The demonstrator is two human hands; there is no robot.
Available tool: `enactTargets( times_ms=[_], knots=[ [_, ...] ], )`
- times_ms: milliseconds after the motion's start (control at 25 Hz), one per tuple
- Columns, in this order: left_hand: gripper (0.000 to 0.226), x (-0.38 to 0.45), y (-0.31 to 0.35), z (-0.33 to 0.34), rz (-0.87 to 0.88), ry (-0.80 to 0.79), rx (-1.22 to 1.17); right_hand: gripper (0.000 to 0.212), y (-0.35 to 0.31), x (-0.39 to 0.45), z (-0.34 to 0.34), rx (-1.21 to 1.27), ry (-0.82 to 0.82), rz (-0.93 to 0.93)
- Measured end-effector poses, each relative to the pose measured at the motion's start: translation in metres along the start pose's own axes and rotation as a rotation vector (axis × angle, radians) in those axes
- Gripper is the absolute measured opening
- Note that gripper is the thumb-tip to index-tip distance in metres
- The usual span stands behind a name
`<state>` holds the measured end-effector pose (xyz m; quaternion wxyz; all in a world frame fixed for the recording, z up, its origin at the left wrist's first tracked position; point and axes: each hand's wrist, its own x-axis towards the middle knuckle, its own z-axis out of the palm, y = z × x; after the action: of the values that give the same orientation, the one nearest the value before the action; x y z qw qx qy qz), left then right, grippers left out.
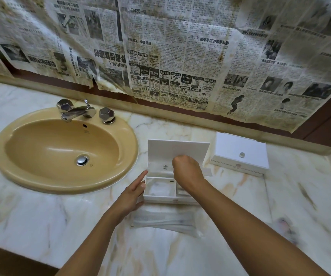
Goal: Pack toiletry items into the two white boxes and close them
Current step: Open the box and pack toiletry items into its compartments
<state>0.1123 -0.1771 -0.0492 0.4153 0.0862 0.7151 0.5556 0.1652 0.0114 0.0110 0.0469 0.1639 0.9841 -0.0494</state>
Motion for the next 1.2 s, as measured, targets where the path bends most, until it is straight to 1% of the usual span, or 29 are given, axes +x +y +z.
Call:
enactTargets(
  times_ms=[40, 120, 240, 400, 600, 760, 880, 960, 1080, 1120, 1200],
  knots=[
    [0.037, 0.000, 0.000, 0.000, 0.002, 0.001, -0.003, 0.036, 0.002, 0.004, 0.007, -0.003, -0.036, -0.002],
    [0.037, 0.000, 0.000, 0.000, 0.006, -0.001, -0.011, 0.018, 0.006, 0.012, 0.019, 0.011, -0.107, 0.013],
    [0.036, 0.001, -0.001, 0.000, 0.006, 0.004, -0.015, 0.016, 0.007, 0.021, 0.028, 0.117, -0.152, 0.059],
    [0.037, 0.001, 0.000, 0.000, 0.010, 0.007, -0.012, 0.024, 0.003, 0.027, 0.035, 0.241, -0.199, 0.080],
    [0.037, 0.001, 0.000, -0.001, 0.014, -0.003, -0.019, 0.027, 0.010, 0.029, 0.035, 0.389, -0.246, 0.104],
    [0.037, 0.001, 0.000, -0.001, 0.015, -0.003, -0.012, 0.028, 0.013, 0.029, 0.031, 0.457, -0.331, 0.117],
    [0.038, 0.001, 0.000, -0.001, 0.016, 0.002, -0.014, 0.032, 0.010, 0.027, 0.029, 0.432, -0.331, 0.143],
    [0.037, 0.002, -0.001, -0.001, 0.015, 0.001, -0.013, 0.033, 0.006, 0.022, 0.028, 0.334, -0.283, 0.148],
    [0.036, 0.002, 0.000, 0.001, 0.014, 0.005, -0.018, 0.058, 0.001, 0.015, 0.032, 0.264, -0.322, 0.174],
    [0.037, 0.002, 0.000, 0.001, 0.015, 0.010, -0.022, 0.064, 0.001, 0.014, 0.034, 0.266, -0.336, 0.175],
    [0.037, 0.001, 0.000, 0.002, 0.014, 0.017, -0.029, 0.067, 0.001, 0.013, 0.036, 0.283, -0.344, 0.170]
  ],
)
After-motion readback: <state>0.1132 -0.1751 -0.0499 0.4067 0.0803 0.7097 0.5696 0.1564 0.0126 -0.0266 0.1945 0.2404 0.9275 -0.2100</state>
